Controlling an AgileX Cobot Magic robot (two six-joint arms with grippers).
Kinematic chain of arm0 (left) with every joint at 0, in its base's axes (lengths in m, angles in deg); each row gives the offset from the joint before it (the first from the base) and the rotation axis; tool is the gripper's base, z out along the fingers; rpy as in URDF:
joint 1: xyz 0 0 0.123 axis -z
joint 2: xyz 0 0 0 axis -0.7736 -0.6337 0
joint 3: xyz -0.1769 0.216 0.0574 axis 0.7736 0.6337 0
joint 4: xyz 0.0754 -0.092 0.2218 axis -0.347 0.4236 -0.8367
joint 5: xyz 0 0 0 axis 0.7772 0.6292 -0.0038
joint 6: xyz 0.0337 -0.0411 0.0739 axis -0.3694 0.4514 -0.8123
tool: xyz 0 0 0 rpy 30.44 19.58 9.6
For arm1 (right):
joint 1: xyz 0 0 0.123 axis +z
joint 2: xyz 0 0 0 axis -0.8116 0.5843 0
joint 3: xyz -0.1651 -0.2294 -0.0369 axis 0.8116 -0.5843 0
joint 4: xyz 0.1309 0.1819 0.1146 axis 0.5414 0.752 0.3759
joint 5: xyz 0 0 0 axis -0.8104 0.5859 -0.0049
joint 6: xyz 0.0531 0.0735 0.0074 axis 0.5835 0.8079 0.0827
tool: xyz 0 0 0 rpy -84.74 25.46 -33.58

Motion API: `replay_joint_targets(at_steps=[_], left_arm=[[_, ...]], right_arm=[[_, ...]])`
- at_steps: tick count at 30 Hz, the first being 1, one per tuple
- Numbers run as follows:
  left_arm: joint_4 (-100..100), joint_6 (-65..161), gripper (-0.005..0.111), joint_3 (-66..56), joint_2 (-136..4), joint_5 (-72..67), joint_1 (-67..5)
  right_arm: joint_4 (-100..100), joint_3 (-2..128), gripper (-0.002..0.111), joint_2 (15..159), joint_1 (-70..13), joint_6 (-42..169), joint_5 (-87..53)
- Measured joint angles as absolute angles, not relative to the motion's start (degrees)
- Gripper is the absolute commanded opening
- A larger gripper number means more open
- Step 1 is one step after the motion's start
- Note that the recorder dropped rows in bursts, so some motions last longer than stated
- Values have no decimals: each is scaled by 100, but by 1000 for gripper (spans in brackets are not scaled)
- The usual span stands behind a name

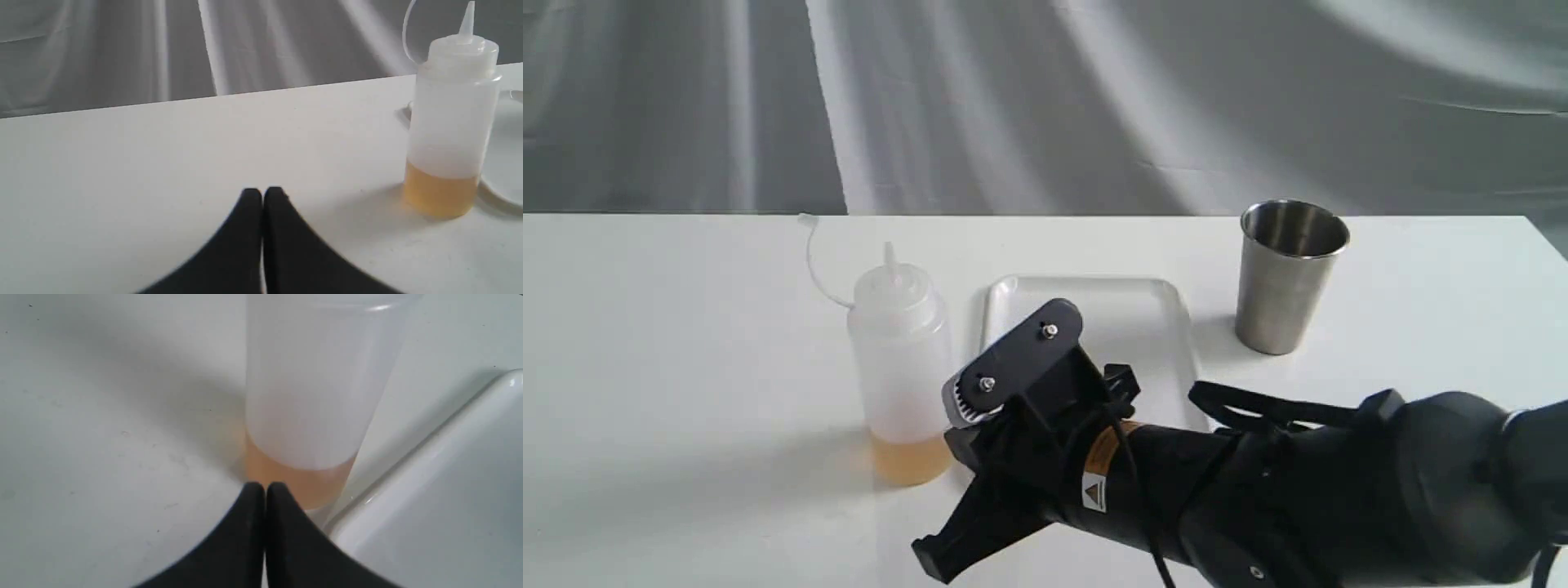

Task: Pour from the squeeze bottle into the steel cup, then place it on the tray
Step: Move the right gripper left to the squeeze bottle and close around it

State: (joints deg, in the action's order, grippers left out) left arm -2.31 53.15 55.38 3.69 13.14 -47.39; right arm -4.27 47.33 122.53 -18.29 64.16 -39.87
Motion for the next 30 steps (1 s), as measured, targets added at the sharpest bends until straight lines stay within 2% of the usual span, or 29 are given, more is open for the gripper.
replay_joint_targets(at_steps=[9,13,15,20,23,25,30], left_arm=[[-231,5315,0,5538,369,1314,-4739],[-231,5315,0,5538,369,1314,-4739],[-231,5315,0,5538,369,1314,-4739],[-231,5315,0,5538,369,1314,-4739],[-231,5315,0,5538,369,1314,-4739],[-231,5315,0,5538,369,1314,-4739],[-231,5315,0,5538,369,1314,-4739]], right_arm=[[-427,4733,3,12291,-1829,6416,-4185],[-427,4733,20,12291,-1829,6416,-4185],[-427,4733,32,12291,-1829,6416,-4185],[-427,4733,74,12379,-1829,6416,-4256],[-427,4733,92,12563,-1829,6449,-4356],[-427,4733,96,12680,-1829,6449,-4408],[-427,4733,96,12772,-1829,6449,-4516]])
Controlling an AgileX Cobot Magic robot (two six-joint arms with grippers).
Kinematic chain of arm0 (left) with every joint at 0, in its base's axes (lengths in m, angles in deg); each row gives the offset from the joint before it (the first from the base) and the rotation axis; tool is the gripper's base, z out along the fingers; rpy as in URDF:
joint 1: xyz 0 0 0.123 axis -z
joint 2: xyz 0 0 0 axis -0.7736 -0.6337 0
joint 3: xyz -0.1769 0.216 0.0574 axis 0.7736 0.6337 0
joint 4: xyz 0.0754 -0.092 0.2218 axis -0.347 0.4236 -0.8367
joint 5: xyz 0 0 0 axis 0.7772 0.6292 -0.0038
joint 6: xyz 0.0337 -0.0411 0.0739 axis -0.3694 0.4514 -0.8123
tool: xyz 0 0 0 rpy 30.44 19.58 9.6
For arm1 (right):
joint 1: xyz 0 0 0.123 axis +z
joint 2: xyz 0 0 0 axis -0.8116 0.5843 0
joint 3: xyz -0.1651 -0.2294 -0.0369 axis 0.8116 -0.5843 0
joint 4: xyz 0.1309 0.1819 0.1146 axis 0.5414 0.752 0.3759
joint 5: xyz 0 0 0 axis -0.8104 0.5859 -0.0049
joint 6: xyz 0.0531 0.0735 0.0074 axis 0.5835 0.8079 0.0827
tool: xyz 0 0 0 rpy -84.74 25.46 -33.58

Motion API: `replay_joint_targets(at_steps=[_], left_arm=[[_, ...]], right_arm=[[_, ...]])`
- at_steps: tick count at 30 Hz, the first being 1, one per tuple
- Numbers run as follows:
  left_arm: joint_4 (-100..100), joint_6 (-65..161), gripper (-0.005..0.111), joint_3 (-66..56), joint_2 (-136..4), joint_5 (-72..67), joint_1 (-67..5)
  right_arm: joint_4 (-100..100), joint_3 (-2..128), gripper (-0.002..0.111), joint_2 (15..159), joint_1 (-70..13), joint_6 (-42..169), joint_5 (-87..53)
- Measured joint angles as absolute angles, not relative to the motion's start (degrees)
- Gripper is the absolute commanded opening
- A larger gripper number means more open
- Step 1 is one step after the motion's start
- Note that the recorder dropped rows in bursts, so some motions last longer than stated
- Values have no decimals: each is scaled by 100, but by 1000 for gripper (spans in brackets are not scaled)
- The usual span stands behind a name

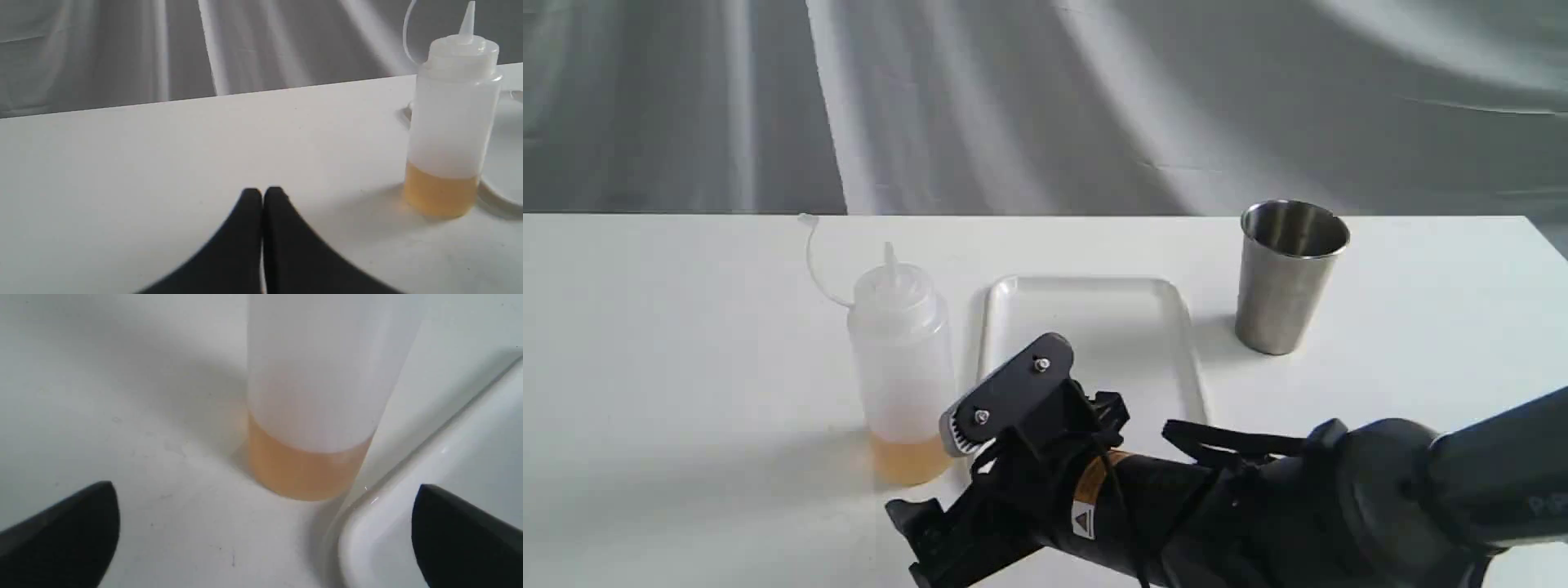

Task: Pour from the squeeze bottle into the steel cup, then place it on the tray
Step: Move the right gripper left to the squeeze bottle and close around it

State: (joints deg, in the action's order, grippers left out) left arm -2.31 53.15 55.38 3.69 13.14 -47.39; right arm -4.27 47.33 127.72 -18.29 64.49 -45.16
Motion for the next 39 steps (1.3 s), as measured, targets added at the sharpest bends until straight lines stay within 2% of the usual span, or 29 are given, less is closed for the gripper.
replay_joint_targets(at_steps=[19,39], left_arm=[[-231,5315,0,5538,369,1314,-4739],[-231,5315,0,5538,369,1314,-4739]], right_arm=[[-200,4853,96,12772,-2101,6329,-4870],[-495,6683,95,13911,-2175,6314,-4475]])
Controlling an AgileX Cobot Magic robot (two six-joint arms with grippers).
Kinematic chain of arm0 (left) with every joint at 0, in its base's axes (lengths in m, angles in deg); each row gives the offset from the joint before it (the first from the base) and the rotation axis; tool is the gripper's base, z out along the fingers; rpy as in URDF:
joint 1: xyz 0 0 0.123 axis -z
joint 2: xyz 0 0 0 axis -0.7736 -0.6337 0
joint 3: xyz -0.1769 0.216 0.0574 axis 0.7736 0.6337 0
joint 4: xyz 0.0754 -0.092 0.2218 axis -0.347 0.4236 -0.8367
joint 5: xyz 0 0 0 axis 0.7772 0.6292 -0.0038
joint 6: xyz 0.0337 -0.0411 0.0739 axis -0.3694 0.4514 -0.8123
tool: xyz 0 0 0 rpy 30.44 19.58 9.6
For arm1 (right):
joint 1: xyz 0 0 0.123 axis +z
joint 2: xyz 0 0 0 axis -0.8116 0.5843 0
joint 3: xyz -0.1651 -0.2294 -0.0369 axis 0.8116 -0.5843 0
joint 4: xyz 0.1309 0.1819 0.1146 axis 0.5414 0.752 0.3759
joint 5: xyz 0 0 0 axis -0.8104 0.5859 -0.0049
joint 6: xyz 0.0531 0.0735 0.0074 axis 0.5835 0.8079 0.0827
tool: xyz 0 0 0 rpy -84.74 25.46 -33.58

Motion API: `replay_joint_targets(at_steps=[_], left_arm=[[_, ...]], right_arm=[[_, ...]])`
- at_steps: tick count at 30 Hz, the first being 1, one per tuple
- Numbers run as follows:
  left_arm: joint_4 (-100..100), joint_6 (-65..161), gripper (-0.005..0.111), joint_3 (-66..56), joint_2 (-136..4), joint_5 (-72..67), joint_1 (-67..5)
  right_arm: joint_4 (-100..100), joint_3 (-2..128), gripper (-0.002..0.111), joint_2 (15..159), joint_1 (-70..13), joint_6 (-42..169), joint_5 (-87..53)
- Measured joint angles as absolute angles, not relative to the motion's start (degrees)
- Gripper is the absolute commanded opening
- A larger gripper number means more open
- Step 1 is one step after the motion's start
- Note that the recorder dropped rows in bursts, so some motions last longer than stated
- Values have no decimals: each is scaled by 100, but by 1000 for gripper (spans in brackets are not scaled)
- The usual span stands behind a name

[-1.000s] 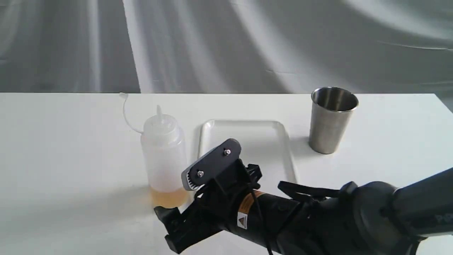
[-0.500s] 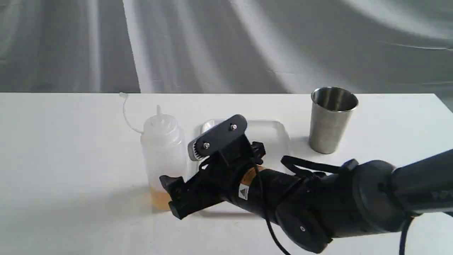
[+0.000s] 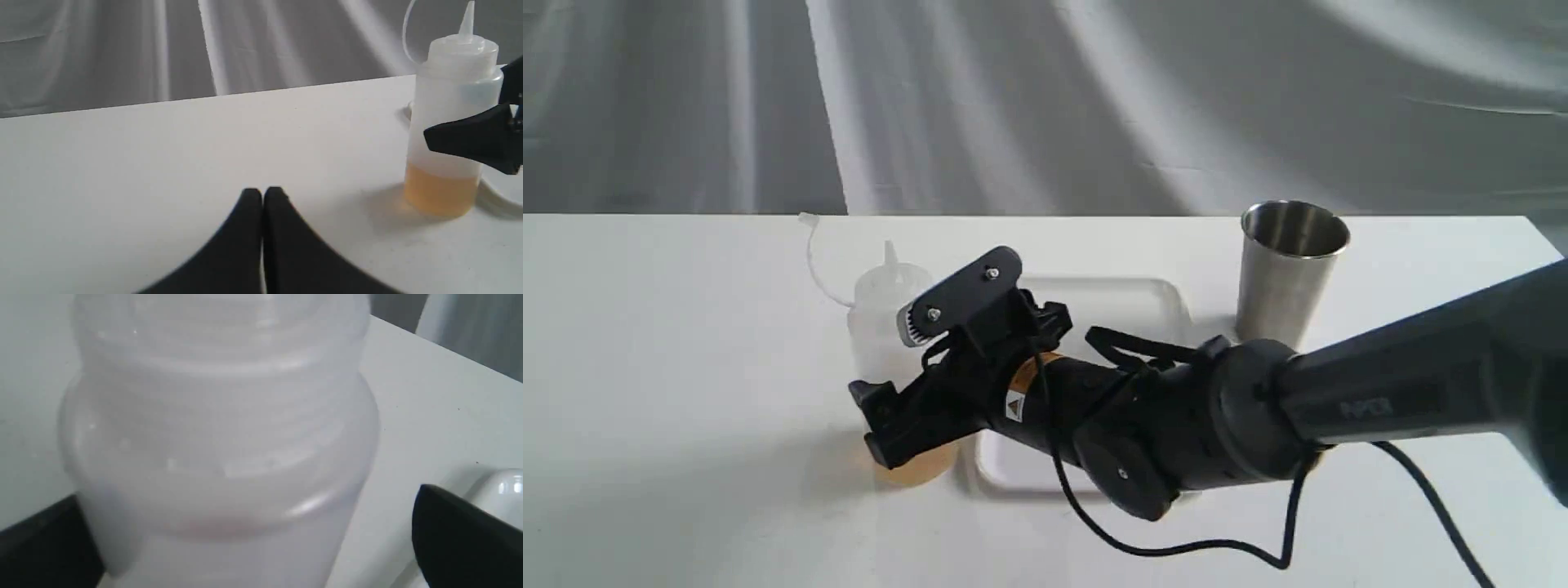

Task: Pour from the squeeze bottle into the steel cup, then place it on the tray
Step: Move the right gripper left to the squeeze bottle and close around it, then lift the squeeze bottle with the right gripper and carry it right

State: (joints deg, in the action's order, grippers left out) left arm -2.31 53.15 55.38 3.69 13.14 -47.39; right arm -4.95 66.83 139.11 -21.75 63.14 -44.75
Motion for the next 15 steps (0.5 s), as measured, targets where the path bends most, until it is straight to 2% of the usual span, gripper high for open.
replay_joint_targets(at_steps=[15], left_arm=[[-231,5315,0,5538,369,1314,-4739]], right_arm=[[-657,7191,95,14379,-2164,6661,-4294]])
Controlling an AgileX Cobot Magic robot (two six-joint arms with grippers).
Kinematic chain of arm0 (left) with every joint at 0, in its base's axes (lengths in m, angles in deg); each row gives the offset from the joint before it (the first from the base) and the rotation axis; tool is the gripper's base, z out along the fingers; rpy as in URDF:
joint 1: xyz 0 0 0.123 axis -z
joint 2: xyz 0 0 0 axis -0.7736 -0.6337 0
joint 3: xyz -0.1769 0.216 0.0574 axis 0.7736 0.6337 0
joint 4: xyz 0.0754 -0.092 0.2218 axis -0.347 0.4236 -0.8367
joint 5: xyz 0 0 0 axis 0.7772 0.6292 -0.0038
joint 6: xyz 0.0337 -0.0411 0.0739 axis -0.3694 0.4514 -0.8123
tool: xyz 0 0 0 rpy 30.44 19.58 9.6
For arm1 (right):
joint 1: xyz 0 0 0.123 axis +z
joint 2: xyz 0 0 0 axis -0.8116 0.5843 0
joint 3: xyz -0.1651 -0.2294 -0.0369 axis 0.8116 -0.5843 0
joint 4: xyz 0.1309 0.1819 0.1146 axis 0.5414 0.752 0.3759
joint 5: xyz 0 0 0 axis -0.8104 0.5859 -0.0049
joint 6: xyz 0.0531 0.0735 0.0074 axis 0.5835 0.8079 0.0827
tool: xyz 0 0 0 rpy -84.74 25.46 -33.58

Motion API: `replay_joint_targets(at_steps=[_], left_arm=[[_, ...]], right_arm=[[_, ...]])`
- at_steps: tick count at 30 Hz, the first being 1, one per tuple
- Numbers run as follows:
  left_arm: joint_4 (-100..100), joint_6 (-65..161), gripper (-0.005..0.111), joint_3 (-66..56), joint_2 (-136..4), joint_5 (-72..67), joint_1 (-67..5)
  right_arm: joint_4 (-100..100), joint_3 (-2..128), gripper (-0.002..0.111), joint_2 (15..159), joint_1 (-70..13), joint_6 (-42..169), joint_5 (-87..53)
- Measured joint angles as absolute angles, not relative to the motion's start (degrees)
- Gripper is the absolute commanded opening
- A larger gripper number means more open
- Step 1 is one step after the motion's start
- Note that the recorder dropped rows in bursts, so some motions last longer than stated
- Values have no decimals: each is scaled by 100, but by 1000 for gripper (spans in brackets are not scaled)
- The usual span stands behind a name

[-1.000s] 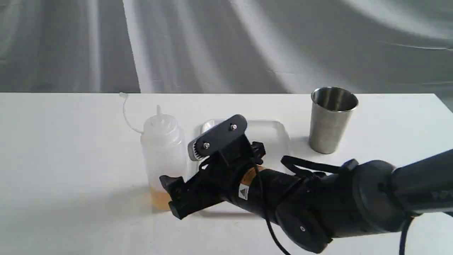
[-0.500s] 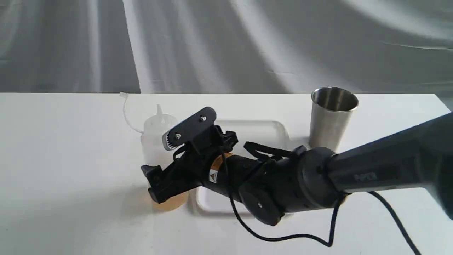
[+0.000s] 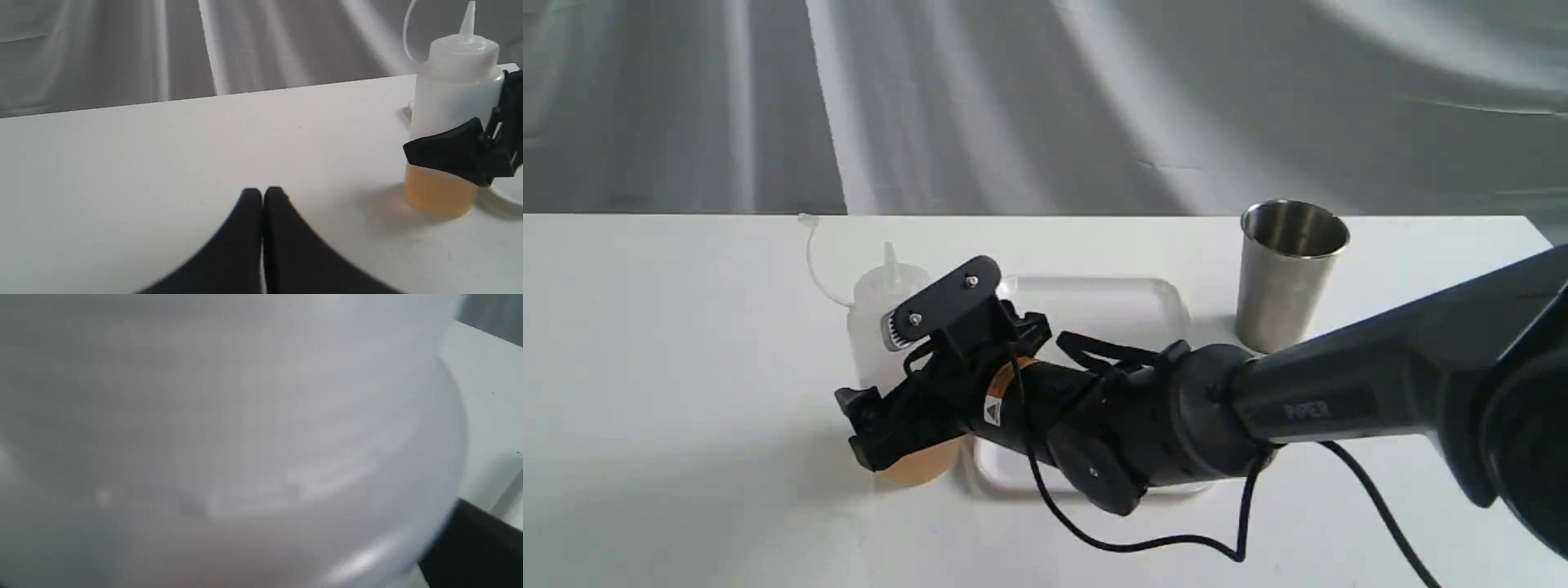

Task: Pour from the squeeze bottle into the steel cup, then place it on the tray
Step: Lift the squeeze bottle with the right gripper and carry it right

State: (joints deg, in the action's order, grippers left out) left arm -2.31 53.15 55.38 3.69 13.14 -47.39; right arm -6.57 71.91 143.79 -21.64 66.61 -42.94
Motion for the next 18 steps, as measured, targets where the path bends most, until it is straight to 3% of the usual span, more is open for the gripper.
replay_joint_targets(at_steps=[7,10,18], left_arm=[[-231,5315,0,5538,369,1314,-4739],[-231,5315,0,5538,369,1314,-4739],[-231,5315,0,5538,369,1314,-4739]], right_arm=[[-657,7191,95,14383,-2117,6726,-4310],[-657,7191,89,14383,-2093,6736,-4310],[-657,7191,33,14383,-2046,6736,-4323]])
